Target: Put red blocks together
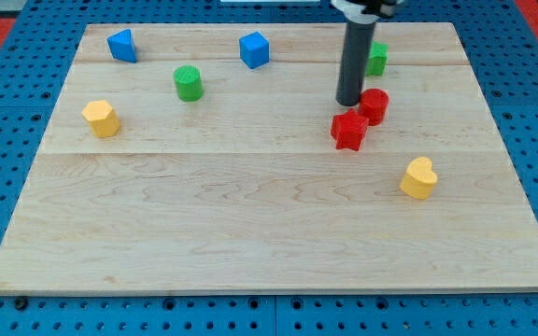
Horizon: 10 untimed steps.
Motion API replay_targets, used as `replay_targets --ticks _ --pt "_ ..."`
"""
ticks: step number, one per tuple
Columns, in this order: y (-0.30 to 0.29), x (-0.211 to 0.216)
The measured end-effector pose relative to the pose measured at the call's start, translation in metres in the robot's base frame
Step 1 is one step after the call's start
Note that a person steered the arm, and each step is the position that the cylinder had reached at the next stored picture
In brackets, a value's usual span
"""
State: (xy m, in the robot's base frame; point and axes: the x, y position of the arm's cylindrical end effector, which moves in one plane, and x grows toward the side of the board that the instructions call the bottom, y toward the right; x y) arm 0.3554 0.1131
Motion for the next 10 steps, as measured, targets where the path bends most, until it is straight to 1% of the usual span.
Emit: replay_targets --ticks 4,5,6,7,8,9,10 --pt "0.006 -0.001" --pt "-0.029 -0.001" --pt "-0.094 -0.005" --pt "-0.097 -0.041" --pt "-0.093 -0.028" --pt "-0.045 0.014" --pt "-0.057 0.045"
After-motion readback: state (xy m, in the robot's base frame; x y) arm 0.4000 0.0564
